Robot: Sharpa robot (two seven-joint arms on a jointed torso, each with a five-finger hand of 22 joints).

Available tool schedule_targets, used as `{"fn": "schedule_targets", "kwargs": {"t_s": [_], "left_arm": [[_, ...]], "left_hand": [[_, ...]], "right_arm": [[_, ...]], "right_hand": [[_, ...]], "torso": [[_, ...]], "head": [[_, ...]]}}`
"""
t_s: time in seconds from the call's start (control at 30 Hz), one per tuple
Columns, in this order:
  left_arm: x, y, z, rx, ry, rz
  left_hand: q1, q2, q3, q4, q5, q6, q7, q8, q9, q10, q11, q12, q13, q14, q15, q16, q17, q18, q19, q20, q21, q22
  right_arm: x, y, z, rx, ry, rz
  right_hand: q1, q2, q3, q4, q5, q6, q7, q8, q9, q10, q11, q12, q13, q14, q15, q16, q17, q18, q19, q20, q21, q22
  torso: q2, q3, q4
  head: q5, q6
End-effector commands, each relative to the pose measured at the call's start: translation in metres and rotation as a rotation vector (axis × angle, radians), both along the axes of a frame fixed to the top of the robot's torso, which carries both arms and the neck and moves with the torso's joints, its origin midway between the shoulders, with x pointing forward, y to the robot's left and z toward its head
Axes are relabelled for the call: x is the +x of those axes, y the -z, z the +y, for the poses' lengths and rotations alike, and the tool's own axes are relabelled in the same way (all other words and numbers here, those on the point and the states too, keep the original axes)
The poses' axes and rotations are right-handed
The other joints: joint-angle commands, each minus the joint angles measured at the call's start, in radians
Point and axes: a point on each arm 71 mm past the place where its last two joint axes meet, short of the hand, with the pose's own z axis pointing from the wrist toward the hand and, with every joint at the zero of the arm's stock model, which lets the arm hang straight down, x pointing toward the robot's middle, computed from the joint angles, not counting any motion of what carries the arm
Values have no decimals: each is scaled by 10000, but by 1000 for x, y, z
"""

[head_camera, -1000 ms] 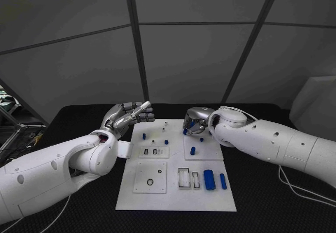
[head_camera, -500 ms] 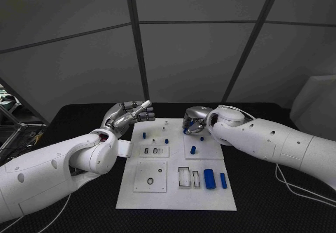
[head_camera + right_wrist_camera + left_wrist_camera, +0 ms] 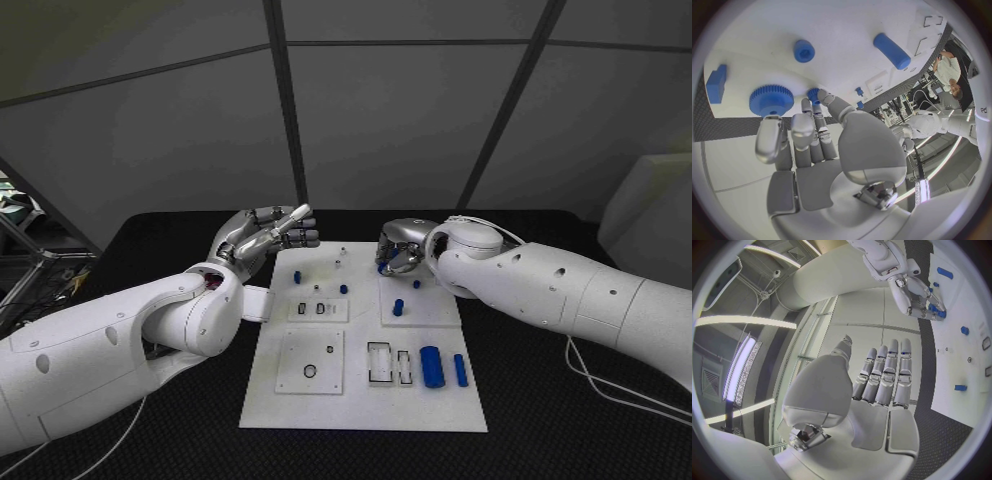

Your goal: Assemble the parts on the task board

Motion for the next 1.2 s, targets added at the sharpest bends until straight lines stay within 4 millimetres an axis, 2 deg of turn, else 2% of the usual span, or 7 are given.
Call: {"fn": "schedule_targets", "kwargs": {"t_s": [0.03, 0.37, 0.6, 0.87, 1.0, 1.2], "left_arm": [[0, -2, -1, -25, 138, -94], [0, -2, -1, -21, 142, -90], [1, -2, 2, 6, 80, -97], [2, -2, 3, 12, 62, -105], [2, -2, 3, 6, 76, -106], [3, -2, 2, 1, 76, -110]], "left_hand": [[23, 84, -9, -74, 49, 55, 210, -63, -15, 55, 25, -59, -13, -10, 45, -53, 2, -48, 69, 1, 31, 14], [26, 92, -11, -85, 45, 50, 212, -74, -18, 50, 28, -75, -14, -5, 46, -62, 4, -49, 71, 0, 36, 14], [26, 92, -11, -85, 45, 50, 212, -74, -18, 50, 28, -75, -14, -5, 46, -62, 4, -49, 71, 0, 36, 14], [29, 110, -9, -95, 40, 43, 215, -86, -21, 44, 31, -93, -15, 0, 47, -71, 6, -50, 72, -1, 40, 12], [29, 110, -9, -95, 40, 43, 215, -86, -21, 44, 31, -93, -15, 0, 47, -71, 6, -50, 72, -1, 40, 12], [29, 110, -9, -95, 40, 43, 215, -86, -21, 44, 31, -93, -15, 0, 47, -71, 6, -50, 72, -1, 40, 12]], "right_arm": [[0, -1, 1, -70, -106, 20], [1, -5, 1, 270, -41, -525], [-2, -17, 1, 1038, -12, -1538], [4, -26, 15, 1642, -39, -2225], [7, -26, 22, 1754, -81, -2296], [12, -25, 35, 1892, -175, -2325]], "right_hand": [[18, 129, 99, -2, 65, 99, -34, -14, 21, 196, -32, 10, 29, 131, -20, 101, 84, -210, 102, -19, 108, 126], [219, 358, 329, -48, 79, 397, -125, 35, 62, 595, -146, -16, 58, 118, -127, 356, 296, -287, 308, -124, 333, 552], [289, 299, 485, -86, -102, 450, -135, 14, 62, 606, -153, -46, 44, 114, -131, 445, 366, -309, 361, -142, 398, 670], [299, 266, 551, -84, -79, 488, -143, 14, 67, 606, -154, -48, 38, 118, -131, 494, 412, -318, 385, -142, 426, 723], [297, 264, 553, -83, -77, 488, -142, 13, 67, 605, -153, -48, 38, 118, -131, 496, 414, -318, 385, -142, 427, 724], [271, 244, 584, -66, -61, 482, -134, -2, 63, 586, -144, -55, 31, 119, -128, 524, 438, -327, 407, -141, 449, 769]], "torso": [[-5, -3, -3], [-14, -11, 1], [-12, -19, -5], [12, -14, 22], [16, -16, 41], [23, -15, 27]], "head": [[1, -14], [-4, 7], [41, 83], [64, 177], [71, 165], [104, 146]]}}
